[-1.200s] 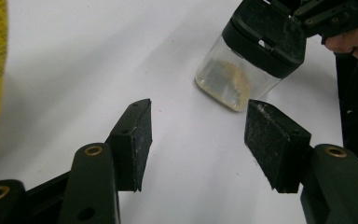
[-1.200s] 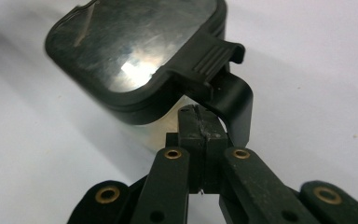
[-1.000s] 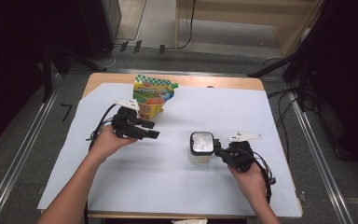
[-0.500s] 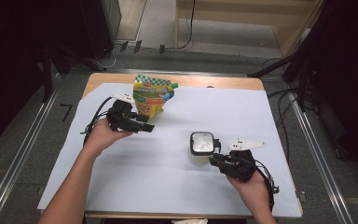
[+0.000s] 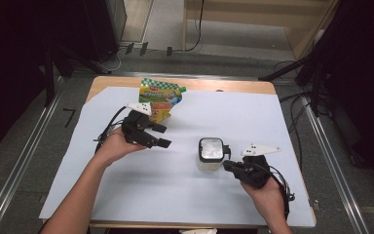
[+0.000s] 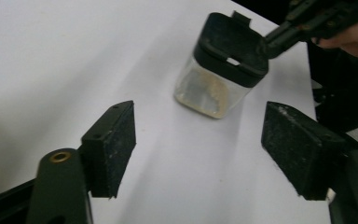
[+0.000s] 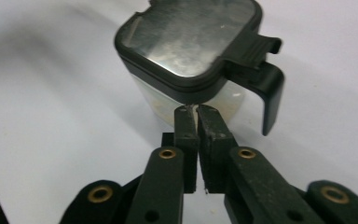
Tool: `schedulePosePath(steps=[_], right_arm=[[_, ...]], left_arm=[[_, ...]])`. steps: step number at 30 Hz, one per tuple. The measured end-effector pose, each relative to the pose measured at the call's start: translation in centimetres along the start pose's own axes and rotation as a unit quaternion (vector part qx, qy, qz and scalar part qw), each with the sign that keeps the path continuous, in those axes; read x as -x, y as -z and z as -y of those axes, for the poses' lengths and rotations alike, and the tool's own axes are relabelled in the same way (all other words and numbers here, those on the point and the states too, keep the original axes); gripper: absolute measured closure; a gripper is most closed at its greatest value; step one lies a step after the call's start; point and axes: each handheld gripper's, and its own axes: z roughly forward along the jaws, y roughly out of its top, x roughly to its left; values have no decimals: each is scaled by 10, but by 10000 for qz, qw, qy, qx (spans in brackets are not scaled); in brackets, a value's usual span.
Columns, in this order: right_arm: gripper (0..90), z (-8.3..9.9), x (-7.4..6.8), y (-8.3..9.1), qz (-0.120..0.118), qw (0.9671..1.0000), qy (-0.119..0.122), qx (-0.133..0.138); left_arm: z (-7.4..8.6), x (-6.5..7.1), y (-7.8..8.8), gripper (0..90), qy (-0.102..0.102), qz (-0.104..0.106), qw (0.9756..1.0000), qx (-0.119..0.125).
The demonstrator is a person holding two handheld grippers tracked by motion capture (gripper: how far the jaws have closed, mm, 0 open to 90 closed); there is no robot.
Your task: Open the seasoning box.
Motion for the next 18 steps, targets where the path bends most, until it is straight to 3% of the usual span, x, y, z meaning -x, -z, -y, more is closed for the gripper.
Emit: schedulePosePath(steps=[5, 13, 18], right_arm=[[900, -1, 9, 3, 127, 9999, -80, 13], [900, -2, 19, 5, 282, 9993, -223, 59], [900, -3, 22, 6, 365, 9990, -252, 70]], left_arm=[[-7, 9, -16, 256, -205, 168, 9996, -111], [-13, 16, -35, 210, -277, 336, 9989, -188], [-17, 21, -51, 149, -380, 322, 9984, -249]])
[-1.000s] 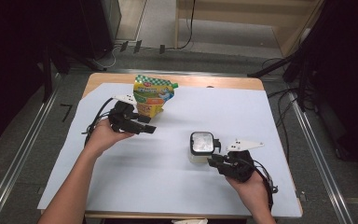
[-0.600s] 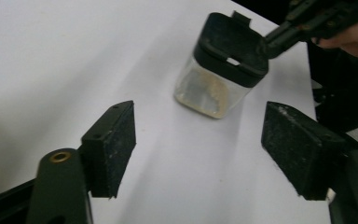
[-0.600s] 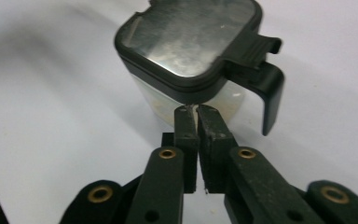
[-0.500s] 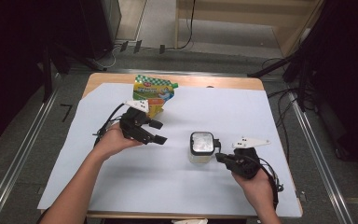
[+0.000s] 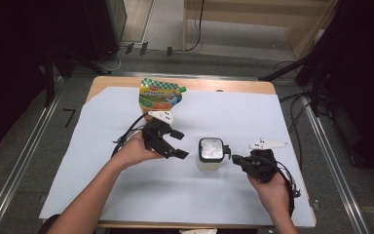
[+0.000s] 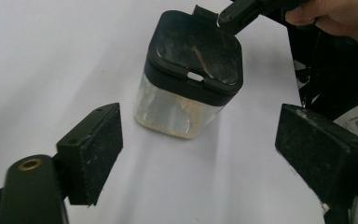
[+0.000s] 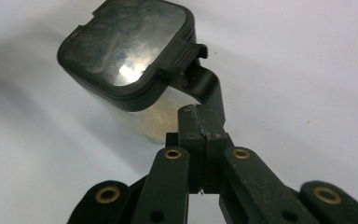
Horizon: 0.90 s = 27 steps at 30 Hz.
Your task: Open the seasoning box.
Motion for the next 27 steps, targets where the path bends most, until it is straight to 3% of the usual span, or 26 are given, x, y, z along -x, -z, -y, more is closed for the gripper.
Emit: schedulePosePath(steps=[8, 13, 21, 23, 27], right_arm=[[900, -7, 12, -5, 80, 9996, -265, 14], [900, -12, 18, -14, 116, 9996, -254, -91], [900, -13, 17, -22, 137, 9996, -146, -177], [900, -13, 16, -22, 185, 9996, -135, -182], [900, -12, 17, -24, 216, 9995, -147, -160]], left_arm=[[-6, -4, -21, 133, -217, 124, 9995, -167], [-9, -2, -31, 137, -391, 123, 9989, -224], [-9, -3, -52, 137, -486, 143, 9983, -280], [-9, -1, -57, 135, -516, 20, 9982, -308], [-9, -4, -63, 145, -384, 19, 9989, -267]])
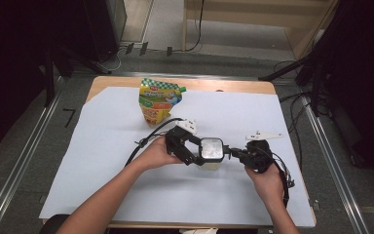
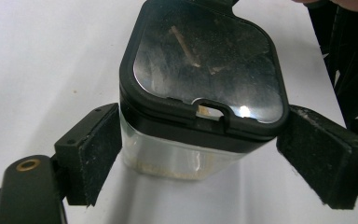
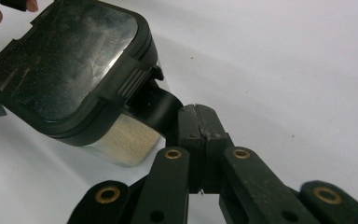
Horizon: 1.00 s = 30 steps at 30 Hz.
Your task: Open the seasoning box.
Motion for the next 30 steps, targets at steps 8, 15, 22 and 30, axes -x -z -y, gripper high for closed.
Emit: schedulePosePath(steps=[8, 15, 22, 30], right_arm=[[900, 2, 0, -2, 50, 10000, -32, -48], [900, 1, -1, -2, 81, 10000, -24, -47], [900, 1, -2, -2, 92, 9999, -17, -42], [900, 1, -2, -2, 112, 9999, -7, -45]], left_arm=[[0, 0, -5, 129, 25, -43, 10000, 77], [-3, 6, -2, 140, -142, -230, 9996, 111], [-5, 7, 0, 139, -122, -211, 9995, 193], [-10, 7, 2, 134, -123, -192, 9996, 152]])
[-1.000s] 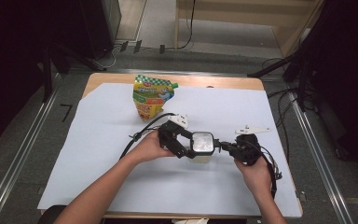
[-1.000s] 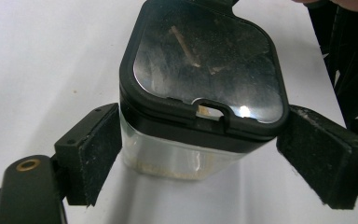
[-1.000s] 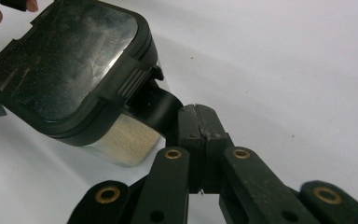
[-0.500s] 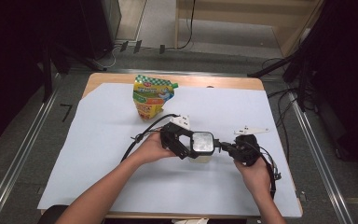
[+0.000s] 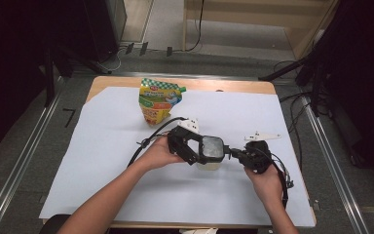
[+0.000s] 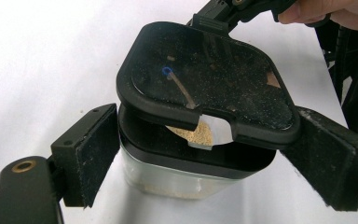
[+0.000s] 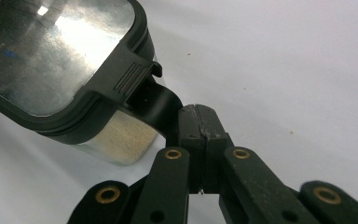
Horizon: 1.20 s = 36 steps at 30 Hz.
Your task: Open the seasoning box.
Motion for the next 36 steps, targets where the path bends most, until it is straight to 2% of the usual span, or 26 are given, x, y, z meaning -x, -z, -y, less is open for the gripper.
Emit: schedulePosePath(steps=[4, 14, 21, 22, 23, 24, 25, 26, 27, 30, 32, 33, 34, 36], right_arm=[[900, 0, 0, 0, -6, 10000, -20, 5], [900, 0, 0, 0, 3, 10000, -8, 12], [900, 0, 0, 1, -5, 10000, 4, 39], [900, 0, 0, 1, -15, 10000, 0, 44], [900, 0, 0, 1, -17, 10000, 12, 62], [900, -1, 0, 2, -17, 10000, 7, 74], [900, -1, 0, 2, -27, 10000, 20, 81], [900, 0, -1, 2, -4, 10000, 25, 76], [900, 0, 0, 2, -20, 10000, 22, 67], [900, 0, -1, 2, -28, 10000, 8, 56], [900, 0, 0, 2, -25, 10000, 32, 77], [900, 0, -1, 2, -19, 10000, 29, 75], [900, 0, 0, 2, -27, 10000, 21, 70], [900, 0, 0, 2, -27, 10000, 9, 66]], left_arm=[[-3, 0, 1, 131, -25, 22, 10000, 70], [-9, 3, 2, 129, -112, -25, 9999, 19], [-20, 6, 5, 134, -234, -66, 9997, 0], [-21, 7, 6, 138, -245, -11, 9997, 51], [-21, 7, 8, 225, -222, 248, 9993, 155], [-23, 9, 9, 318, -257, 217, 9992, 194], [-25, 12, 9, 317, -323, 113, 9993, 164], [-27, 14, 9, 322, -355, 119, 9992, 119], [-28, 15, 9, 371, -405, 157, 9990, 77], [-32, 18, 11, 466, -349, 274, 9990, 86], [-35, 20, 11, 480, -281, 236, 9993, 37], [-36, 20, 11, 498, -263, 347, 9990, 31], [-37, 21, 11, 537, -221, 332, 9992, 9], [-39, 22, 10, 562, -180, 402, 9990, -56]])
